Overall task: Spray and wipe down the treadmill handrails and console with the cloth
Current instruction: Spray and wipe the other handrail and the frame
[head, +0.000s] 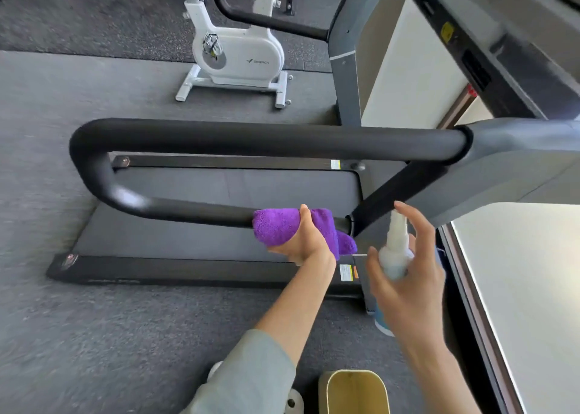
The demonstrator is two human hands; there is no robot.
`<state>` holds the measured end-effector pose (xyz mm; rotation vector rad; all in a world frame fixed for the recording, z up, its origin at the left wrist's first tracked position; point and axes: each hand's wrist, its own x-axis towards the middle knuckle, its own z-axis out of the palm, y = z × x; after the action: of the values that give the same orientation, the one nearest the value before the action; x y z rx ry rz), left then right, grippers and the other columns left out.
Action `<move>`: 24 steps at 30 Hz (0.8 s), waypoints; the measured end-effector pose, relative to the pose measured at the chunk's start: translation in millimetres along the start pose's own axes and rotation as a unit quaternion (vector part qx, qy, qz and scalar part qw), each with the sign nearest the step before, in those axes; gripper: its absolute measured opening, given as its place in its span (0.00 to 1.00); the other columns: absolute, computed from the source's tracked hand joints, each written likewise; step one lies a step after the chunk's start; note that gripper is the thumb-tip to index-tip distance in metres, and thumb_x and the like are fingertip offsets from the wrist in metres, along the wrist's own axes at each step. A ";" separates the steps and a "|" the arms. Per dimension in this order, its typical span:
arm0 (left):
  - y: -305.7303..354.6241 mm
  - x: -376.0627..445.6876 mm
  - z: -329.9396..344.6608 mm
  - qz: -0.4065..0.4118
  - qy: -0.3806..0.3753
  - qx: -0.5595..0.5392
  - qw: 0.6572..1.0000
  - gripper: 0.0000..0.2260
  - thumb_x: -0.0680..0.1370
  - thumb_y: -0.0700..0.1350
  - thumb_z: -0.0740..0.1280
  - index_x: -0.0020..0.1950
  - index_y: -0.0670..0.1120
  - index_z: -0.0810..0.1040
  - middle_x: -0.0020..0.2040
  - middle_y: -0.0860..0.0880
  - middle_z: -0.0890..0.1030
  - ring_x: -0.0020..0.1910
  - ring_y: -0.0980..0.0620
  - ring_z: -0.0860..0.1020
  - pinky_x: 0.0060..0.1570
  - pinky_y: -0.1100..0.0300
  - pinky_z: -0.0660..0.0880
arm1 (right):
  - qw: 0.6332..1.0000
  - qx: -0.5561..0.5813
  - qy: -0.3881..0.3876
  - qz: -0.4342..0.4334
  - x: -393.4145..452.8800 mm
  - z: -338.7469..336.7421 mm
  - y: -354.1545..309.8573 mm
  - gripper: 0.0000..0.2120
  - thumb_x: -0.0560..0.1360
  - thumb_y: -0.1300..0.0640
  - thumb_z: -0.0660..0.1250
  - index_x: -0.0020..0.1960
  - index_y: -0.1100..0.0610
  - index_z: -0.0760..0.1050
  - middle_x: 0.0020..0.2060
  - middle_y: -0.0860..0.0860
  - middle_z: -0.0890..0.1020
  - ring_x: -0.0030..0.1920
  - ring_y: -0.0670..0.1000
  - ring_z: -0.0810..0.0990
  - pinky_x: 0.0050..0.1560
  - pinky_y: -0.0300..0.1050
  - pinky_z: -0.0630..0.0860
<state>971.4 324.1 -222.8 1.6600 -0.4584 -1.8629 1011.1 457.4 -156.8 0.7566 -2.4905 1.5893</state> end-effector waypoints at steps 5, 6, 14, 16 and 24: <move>-33.0 -22.7 2.1 -0.060 -0.074 0.049 0.994 0.46 0.65 0.52 0.80 0.75 0.50 0.56 0.64 0.45 0.74 0.61 0.41 0.76 0.64 0.47 0.71 | 1.000 -0.005 0.003 0.017 -3.0 -11.1 7.6 0.34 0.72 0.70 0.70 0.66 0.41 0.65 0.36 0.37 0.77 0.30 0.48 0.74 0.29 0.32 0.69; -34.4 -21.1 -0.7 -0.062 -0.088 0.056 0.993 0.46 0.65 0.52 0.81 0.75 0.50 0.57 0.64 0.45 0.75 0.61 0.42 0.76 0.65 0.46 0.71 | 1.000 -0.003 0.004 0.017 -3.1 -11.7 7.5 0.34 0.72 0.70 0.70 0.66 0.40 0.65 0.35 0.39 0.77 0.29 0.49 0.75 0.29 0.35 0.70; 15.1 11.2 -77.1 0.127 -0.179 0.225 0.949 0.33 0.64 0.57 0.80 0.62 0.49 0.69 0.53 0.51 0.81 0.49 0.52 0.82 0.55 0.55 0.77 | 1.000 0.024 0.000 0.009 -6.2 -7.3 3.5 0.32 0.73 0.68 0.69 0.68 0.42 0.65 0.36 0.37 0.73 0.30 0.50 0.73 0.34 0.47 0.74; 43.6 10.2 -90.2 0.187 -0.196 0.282 0.920 0.34 0.64 0.57 0.80 0.62 0.48 0.66 0.54 0.52 0.79 0.49 0.54 0.81 0.49 0.58 0.76 | 1.000 0.024 0.004 0.013 -5.5 -5.1 3.7 0.32 0.73 0.69 0.69 0.68 0.42 0.65 0.36 0.40 0.73 0.30 0.52 0.73 0.33 0.46 0.72; 125.1 5.9 -71.3 0.497 -0.183 0.456 0.715 0.31 0.67 0.64 0.73 0.62 0.53 0.65 0.59 0.55 0.75 0.51 0.51 0.75 0.49 0.55 0.72 | 1.000 0.013 0.021 0.019 -3.1 -11.9 9.3 0.30 0.73 0.68 0.70 0.68 0.45 0.65 0.32 0.45 0.72 0.28 0.50 0.69 0.31 0.41 0.70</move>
<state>1066.2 234.2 -161.9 1.0069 -2.2063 -1.0606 1007.4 472.0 -160.1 0.6759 -2.4735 1.6356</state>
